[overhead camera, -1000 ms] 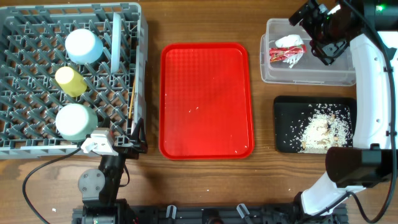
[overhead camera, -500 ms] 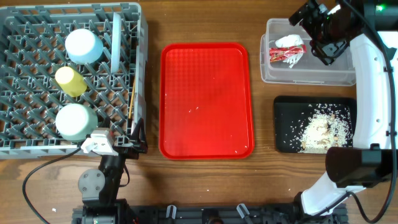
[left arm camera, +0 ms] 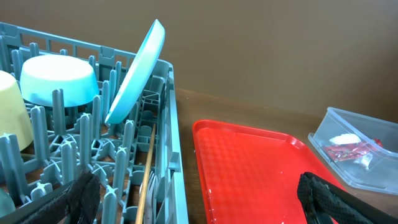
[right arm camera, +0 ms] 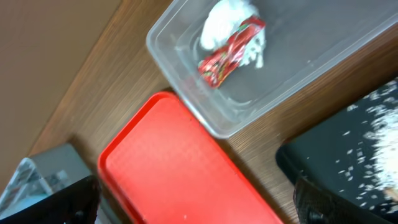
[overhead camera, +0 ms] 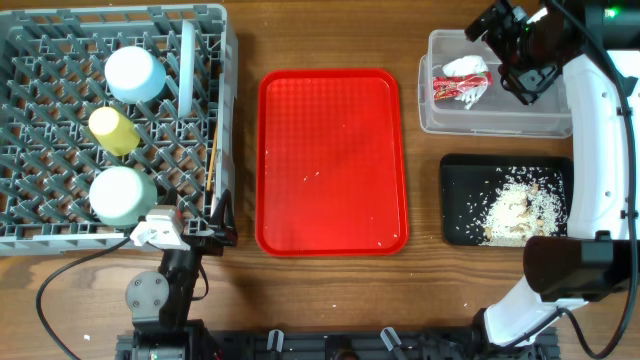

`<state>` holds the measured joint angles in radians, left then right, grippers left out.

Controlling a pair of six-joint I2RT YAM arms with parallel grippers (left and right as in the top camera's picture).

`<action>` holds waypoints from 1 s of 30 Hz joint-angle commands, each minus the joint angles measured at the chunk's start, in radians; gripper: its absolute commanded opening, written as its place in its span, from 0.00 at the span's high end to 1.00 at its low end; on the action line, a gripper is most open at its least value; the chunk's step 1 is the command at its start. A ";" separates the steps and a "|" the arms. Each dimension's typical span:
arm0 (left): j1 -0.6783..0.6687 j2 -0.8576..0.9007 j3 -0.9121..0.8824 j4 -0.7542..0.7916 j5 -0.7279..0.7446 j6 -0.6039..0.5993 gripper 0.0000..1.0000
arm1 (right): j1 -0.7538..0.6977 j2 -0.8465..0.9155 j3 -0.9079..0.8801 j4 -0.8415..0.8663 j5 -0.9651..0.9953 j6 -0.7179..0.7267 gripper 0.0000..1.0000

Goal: Sort waste into correct bins and load items into the dishwasher rack

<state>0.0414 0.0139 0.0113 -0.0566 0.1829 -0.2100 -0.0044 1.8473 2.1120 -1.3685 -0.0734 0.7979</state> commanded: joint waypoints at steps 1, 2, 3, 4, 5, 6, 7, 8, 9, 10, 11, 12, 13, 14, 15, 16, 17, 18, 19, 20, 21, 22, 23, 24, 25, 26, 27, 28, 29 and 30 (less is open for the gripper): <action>0.000 -0.009 -0.005 -0.005 -0.013 0.020 0.00 | 0.021 -0.074 0.006 -0.033 0.141 -0.013 0.00; 0.000 -0.009 -0.005 -0.005 -0.013 0.020 0.00 | 0.028 -0.099 0.006 -0.047 0.166 -0.013 0.00; 0.000 -0.009 -0.005 -0.005 -0.013 0.020 0.00 | 0.046 -0.137 0.006 -0.050 0.196 -0.014 0.00; 0.000 -0.009 -0.006 -0.005 -0.013 0.020 0.00 | 0.065 -0.167 0.006 -0.046 0.231 -0.014 0.00; 0.000 -0.009 -0.006 -0.005 -0.013 0.020 0.00 | 0.082 -0.192 0.006 -0.039 0.264 -0.014 0.00; 0.000 -0.009 -0.006 -0.005 -0.013 0.020 0.00 | 0.098 -0.215 0.006 -0.029 0.294 -0.019 0.00; 0.000 -0.009 -0.005 -0.005 -0.013 0.020 0.00 | 0.113 -0.239 0.006 -0.017 0.318 -0.049 0.00; 0.000 -0.009 -0.005 -0.005 -0.013 0.020 0.00 | 0.147 -0.286 0.006 0.011 0.342 -0.135 0.00; 0.000 -0.009 -0.006 -0.005 -0.013 0.020 0.00 | 0.161 -0.303 0.006 0.023 0.346 -0.169 0.00; 0.000 -0.009 -0.005 -0.005 -0.013 0.020 0.00 | 0.177 -0.325 0.006 0.036 0.347 -0.211 0.00; 0.000 -0.009 -0.005 -0.005 -0.013 0.020 0.00 | 0.186 -0.340 0.006 0.042 0.348 -0.238 0.00; 0.000 -0.009 -0.005 -0.005 -0.013 0.020 0.00 | 0.193 -0.361 0.006 0.043 0.356 -0.260 0.00; 0.000 -0.009 -0.005 -0.005 -0.013 0.020 0.00 | 0.193 -0.380 0.006 0.040 0.362 -0.260 0.00; 0.000 -0.009 -0.005 -0.005 -0.013 0.020 0.00 | 0.193 -0.401 -0.002 0.042 0.363 -0.260 0.00; 0.000 -0.009 -0.006 -0.005 -0.013 0.020 0.00 | 0.193 -0.422 -0.019 0.046 0.367 -0.260 0.00; 0.000 -0.009 -0.006 -0.005 -0.013 0.021 0.00 | 0.193 -0.444 -0.044 0.053 0.373 -0.260 0.00; 0.000 -0.009 -0.005 -0.005 -0.013 0.020 0.00 | 0.193 -0.469 -0.079 0.064 0.377 -0.267 0.00; 0.000 -0.009 -0.006 -0.005 -0.013 0.020 0.00 | 0.193 -0.495 -0.121 0.082 0.377 -0.276 0.00; 0.000 -0.009 -0.006 -0.005 -0.013 0.020 0.00 | 0.193 -0.528 -0.183 0.109 0.376 -0.275 0.00; 0.000 -0.009 -0.005 -0.005 -0.013 0.020 0.00 | 0.193 -0.556 -0.241 0.139 0.372 -0.275 0.00; 0.000 -0.008 -0.005 -0.005 -0.013 0.020 0.00 | 0.193 -0.584 -0.305 0.174 0.364 -0.275 0.00; 0.000 -0.008 -0.006 -0.005 -0.013 0.020 0.00 | 0.193 -0.612 -0.371 0.214 0.351 -0.275 0.00; 0.000 -0.008 -0.006 -0.005 -0.013 0.020 0.00 | 0.193 -0.644 -0.445 0.262 0.338 -0.275 0.00; 0.000 -0.008 -0.006 -0.005 -0.013 0.020 0.00 | 0.193 -0.690 -0.549 0.332 0.319 -0.276 0.00; 0.000 -0.008 -0.005 -0.005 -0.013 0.020 0.00 | 0.193 -0.732 -0.635 0.391 0.301 -0.276 0.00; 0.000 -0.008 -0.005 -0.005 -0.013 0.020 0.00 | 0.193 -0.763 -0.696 0.434 0.287 -0.276 0.00; 0.000 -0.008 -0.006 -0.005 -0.013 0.020 0.00 | 0.193 -0.815 -0.798 0.505 0.262 -0.277 0.00; 0.000 -0.008 -0.005 -0.005 -0.013 0.020 0.00 | 0.193 -0.858 -0.881 0.562 0.245 -0.280 0.01; 0.000 -0.008 -0.006 -0.005 -0.013 0.020 0.00 | 0.193 -0.900 -0.958 0.618 0.228 -0.287 0.00; 0.000 -0.008 -0.005 -0.005 -0.013 0.020 0.00 | 0.193 -0.955 -1.048 0.690 0.204 -0.307 0.01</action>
<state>0.0414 0.0139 0.0113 -0.0566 0.1799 -0.2100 0.1883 1.0306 1.2617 -0.7952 0.2146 0.5293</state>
